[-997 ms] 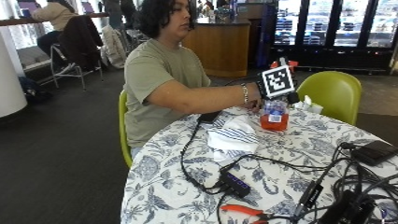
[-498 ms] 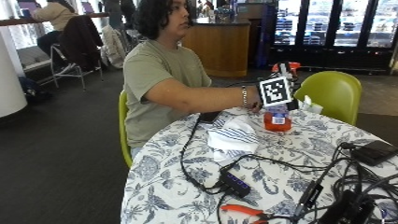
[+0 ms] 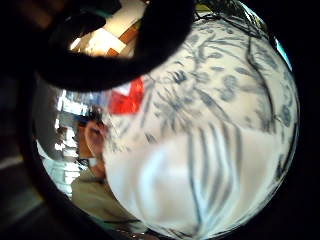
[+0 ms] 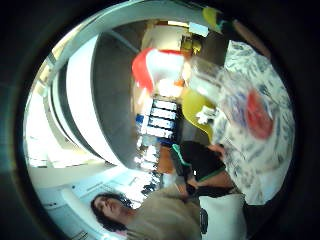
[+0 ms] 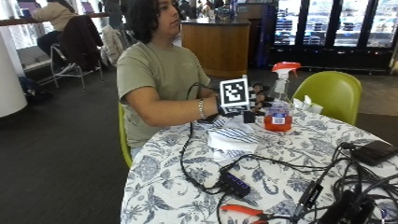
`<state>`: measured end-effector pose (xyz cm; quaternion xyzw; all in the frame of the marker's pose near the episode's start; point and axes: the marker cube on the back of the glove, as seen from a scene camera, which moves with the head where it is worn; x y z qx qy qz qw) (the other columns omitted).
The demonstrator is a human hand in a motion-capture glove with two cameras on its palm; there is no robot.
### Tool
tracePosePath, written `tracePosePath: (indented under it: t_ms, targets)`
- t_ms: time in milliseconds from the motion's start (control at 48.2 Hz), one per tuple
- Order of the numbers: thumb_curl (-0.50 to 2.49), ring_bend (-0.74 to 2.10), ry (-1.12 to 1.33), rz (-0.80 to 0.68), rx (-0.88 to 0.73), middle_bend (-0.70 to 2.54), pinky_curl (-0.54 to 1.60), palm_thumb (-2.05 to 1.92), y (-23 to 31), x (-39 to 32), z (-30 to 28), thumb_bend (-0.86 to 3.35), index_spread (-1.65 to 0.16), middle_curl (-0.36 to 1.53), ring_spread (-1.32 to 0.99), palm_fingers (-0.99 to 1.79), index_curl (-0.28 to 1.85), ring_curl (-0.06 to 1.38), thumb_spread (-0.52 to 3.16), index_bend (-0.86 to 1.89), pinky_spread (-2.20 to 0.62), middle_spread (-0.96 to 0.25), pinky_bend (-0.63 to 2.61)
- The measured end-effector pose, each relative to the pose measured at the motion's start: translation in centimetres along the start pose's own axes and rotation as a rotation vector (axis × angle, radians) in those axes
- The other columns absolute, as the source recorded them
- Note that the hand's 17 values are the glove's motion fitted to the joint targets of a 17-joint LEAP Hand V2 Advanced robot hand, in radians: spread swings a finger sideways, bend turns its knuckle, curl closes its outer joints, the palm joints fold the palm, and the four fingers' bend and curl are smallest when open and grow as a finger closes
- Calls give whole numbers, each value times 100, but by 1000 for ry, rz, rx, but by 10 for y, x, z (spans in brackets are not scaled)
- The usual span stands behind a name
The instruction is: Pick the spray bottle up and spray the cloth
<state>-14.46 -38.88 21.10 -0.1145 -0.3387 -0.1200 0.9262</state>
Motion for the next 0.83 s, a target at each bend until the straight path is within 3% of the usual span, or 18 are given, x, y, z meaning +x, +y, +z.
tracePosePath:
  t_ms: [125, 457, 831]
  targets:
    - [52, 32, 209, -57, -97, 20, 35, 57, 59, 3, -19, -4, -40, 39, -8, 27, 39, 35, 97, 14, 20, -1, 29]
    - [43, 30, 516, -160, -146, 18, 33, 60, 184, -14, -30, -2, -44, 36, -9, 29, 33, 32, 102, 17, 20, -2, 23]
    - [38, 27, 676, -123, -173, 18, 34, 62, 264, -26, -11, -2, -46, 34, -9, 37, 31, 31, 105, 16, 21, -1, 22]
